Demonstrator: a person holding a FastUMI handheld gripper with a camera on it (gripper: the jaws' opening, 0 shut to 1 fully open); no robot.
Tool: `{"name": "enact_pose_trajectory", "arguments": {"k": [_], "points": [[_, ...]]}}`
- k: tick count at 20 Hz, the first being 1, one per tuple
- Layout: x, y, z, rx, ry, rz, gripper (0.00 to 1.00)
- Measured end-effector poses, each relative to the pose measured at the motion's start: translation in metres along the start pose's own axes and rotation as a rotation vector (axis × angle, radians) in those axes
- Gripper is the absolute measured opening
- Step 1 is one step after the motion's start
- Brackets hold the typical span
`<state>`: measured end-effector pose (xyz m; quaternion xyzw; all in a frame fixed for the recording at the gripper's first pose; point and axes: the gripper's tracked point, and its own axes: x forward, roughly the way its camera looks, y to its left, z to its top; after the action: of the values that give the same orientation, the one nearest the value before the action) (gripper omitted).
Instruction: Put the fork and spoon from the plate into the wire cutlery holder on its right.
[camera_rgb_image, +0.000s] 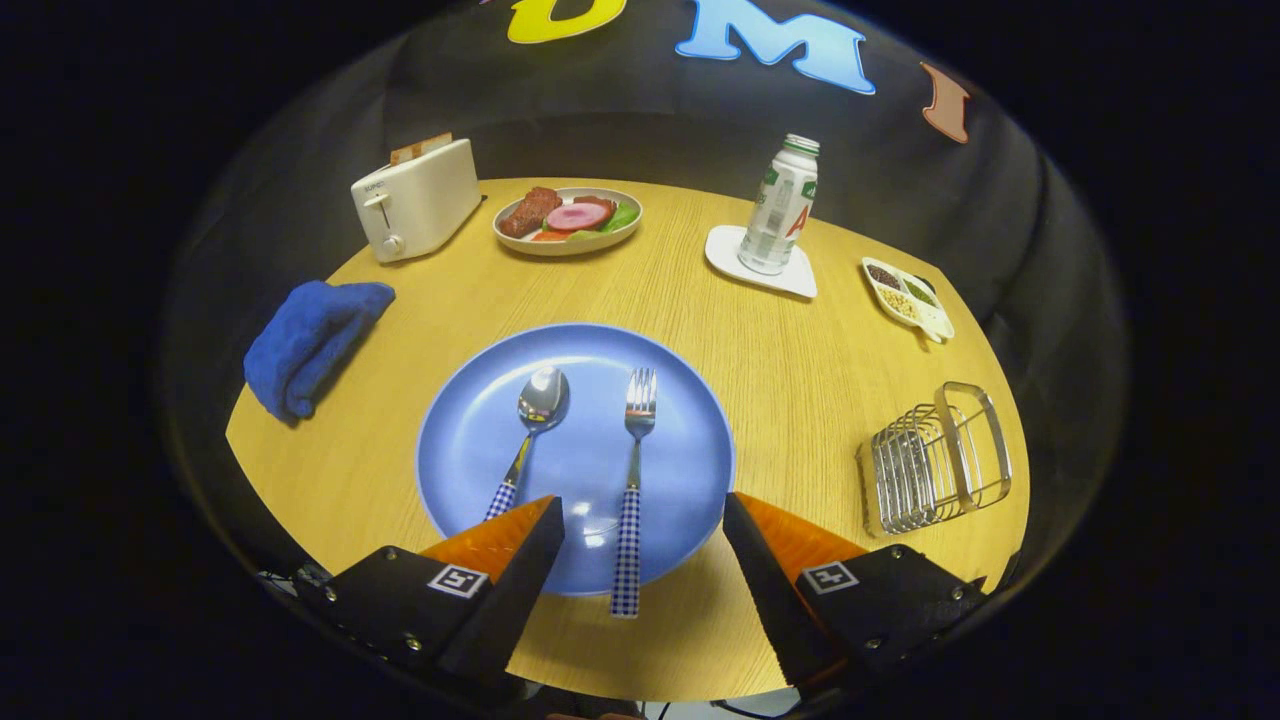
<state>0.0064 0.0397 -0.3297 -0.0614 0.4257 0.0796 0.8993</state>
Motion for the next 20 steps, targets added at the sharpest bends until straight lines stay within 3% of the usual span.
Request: {"name": "enact_pose_trajectory", "arguments": {"k": [3,6,8,9,10,11,13,14,20], "points": [[0.009,0.002,-0.009,-0.059,0.065,0.007,0.69],[0.012,0.006,-0.017,-0.059,0.122,0.002,0.49],[0.013,0.009,-0.015,-0.048,0.134,0.011,0.49],[-0.014,0.004,-0.003,-0.047,0.165,-0.012,0.49],[0.021,0.003,-0.023,-0.035,0.197,-0.005,0.33],[0.022,0.004,-0.025,-0.013,0.226,0.005,0.17],[0.020,0.006,-0.029,0.010,0.244,-0.006,0.16],[0.022,0.000,-0.025,0.014,0.263,0.002,0.01],[0.000,-0.003,-0.020,-0.130,0.353,0.105,0.01]]}}
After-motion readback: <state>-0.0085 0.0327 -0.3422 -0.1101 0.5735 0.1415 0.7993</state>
